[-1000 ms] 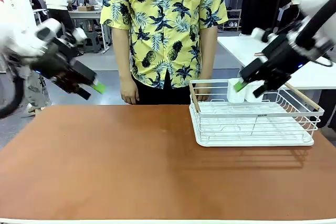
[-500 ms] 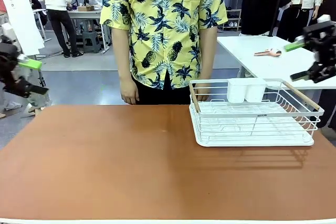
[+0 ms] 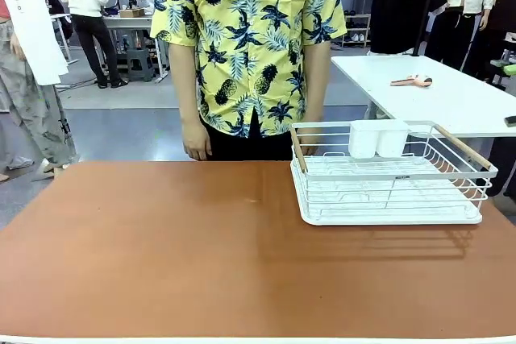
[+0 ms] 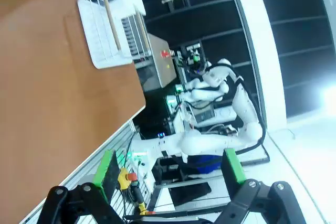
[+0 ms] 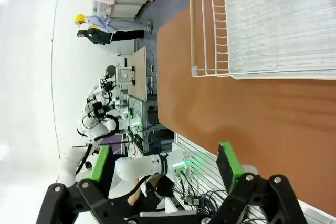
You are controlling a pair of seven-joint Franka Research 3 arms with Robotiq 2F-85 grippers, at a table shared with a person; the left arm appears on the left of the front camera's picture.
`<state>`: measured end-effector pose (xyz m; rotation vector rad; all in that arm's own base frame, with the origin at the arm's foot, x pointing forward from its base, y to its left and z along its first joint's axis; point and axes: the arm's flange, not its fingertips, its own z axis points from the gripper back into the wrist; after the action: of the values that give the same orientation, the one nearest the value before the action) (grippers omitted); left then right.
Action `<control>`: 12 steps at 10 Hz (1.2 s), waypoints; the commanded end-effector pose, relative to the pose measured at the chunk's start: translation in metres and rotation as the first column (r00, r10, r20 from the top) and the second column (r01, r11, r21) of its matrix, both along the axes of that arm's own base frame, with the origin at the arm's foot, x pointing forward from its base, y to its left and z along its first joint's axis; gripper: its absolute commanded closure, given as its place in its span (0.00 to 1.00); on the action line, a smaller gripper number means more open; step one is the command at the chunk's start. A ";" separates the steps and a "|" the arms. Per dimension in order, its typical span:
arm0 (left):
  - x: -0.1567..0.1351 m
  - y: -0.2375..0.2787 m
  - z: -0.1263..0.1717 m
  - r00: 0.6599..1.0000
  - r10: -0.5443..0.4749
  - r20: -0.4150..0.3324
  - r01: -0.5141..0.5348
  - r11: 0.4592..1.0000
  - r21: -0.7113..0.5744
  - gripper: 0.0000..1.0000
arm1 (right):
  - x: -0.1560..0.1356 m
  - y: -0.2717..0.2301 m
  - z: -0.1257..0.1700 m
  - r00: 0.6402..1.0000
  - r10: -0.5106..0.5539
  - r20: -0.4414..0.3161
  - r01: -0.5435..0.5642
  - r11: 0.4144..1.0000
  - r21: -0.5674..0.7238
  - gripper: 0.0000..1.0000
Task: Clean the table.
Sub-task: Pick up the Lint Roller when the human hands it over.
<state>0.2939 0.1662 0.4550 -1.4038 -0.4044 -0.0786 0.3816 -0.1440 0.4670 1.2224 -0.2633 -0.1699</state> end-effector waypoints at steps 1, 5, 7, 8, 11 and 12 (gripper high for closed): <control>-0.005 0.021 0.007 1.000 0.012 0.006 -0.013 0.998 0.059 0.00 | 0.003 -0.019 -0.001 0.999 -0.029 0.022 0.028 0.999 0.034 0.00; -0.006 0.049 -0.004 0.999 0.043 0.029 -0.044 0.999 0.023 0.00 | -0.004 -0.039 -0.001 0.998 -0.060 0.023 0.059 0.997 0.041 0.00; 0.004 0.035 -0.007 0.999 0.027 0.030 -0.028 0.999 0.037 0.00 | -0.006 -0.042 -0.001 0.996 -0.084 -0.008 0.084 0.996 0.021 0.00; -0.005 0.043 -0.009 0.998 0.067 0.001 -0.067 0.997 0.047 0.00 | -0.006 -0.042 -0.001 0.996 -0.084 -0.008 0.084 0.996 0.021 0.00; -0.005 0.043 -0.009 0.998 0.067 0.001 -0.067 0.997 0.047 0.00 | -0.006 -0.042 -0.001 0.996 -0.084 -0.008 0.084 0.996 0.021 0.00; -0.005 0.043 -0.009 0.998 0.067 0.001 -0.067 0.997 0.047 0.00 | -0.006 -0.042 -0.001 0.996 -0.084 -0.008 0.084 0.996 0.021 0.00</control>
<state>0.2910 0.2081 0.4425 -1.3421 -0.4440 -0.0304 0.3760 -0.1861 0.4636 1.2376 -0.3053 -0.2477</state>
